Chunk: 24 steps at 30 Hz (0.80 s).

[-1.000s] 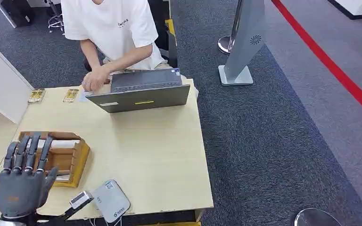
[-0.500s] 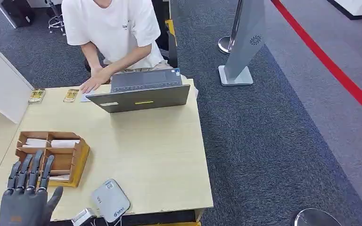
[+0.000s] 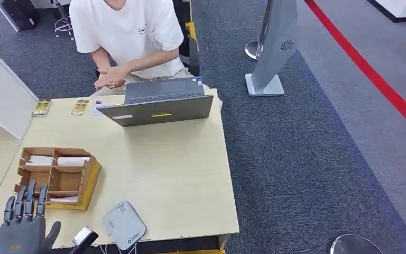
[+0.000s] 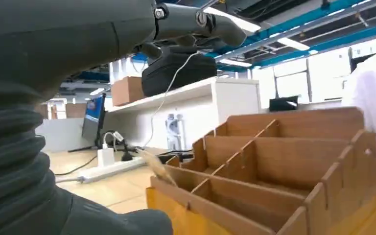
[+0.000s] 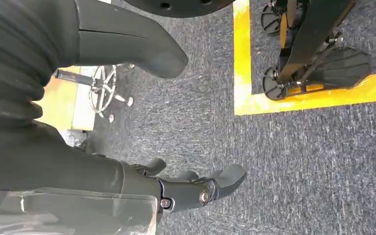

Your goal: Pass the card to the sensor for recognition and then transmit it.

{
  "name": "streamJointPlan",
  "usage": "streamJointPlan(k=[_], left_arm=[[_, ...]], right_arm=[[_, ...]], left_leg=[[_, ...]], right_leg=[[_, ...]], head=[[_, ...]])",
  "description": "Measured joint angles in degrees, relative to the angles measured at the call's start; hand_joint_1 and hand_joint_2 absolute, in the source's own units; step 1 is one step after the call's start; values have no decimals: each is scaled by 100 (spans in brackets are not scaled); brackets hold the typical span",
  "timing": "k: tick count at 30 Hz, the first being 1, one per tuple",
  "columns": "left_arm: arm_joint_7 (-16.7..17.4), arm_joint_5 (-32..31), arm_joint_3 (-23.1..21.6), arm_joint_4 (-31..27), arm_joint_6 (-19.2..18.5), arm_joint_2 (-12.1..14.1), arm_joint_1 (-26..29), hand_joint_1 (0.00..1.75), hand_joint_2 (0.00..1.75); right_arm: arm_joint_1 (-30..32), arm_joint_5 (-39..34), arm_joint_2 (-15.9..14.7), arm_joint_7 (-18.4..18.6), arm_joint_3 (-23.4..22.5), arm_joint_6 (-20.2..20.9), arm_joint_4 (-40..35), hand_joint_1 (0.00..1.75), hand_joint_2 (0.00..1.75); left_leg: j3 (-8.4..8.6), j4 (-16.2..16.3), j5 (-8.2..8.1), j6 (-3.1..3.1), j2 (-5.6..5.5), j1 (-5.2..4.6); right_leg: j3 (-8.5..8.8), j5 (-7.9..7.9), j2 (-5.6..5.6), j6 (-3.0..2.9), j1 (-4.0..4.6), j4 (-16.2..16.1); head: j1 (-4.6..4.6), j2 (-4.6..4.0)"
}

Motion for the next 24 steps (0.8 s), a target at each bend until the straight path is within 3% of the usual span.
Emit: streamJointPlan(k=[18, 24], left_arm=[[-160, 70, 643, 873, 0, -232, -372, 0, 175], [-199, -50, 873, 1200, 188, -236, -620, 0, 175]], right_arm=[[10, 118, -68, 46, 22, 74, 0, 0, 175], [7, 179, -72, 85, 50, 96, 0, 0, 175]], left_leg=[[0, 0, 1, 0, 0, 0], [-1, 0, 1, 0, -2, 0]], right_leg=[[0, 0, -1, 0, 0, 0], [0, 0, -1, 0, 0, 0]], head=[[-2, 2], [-2, 2]])
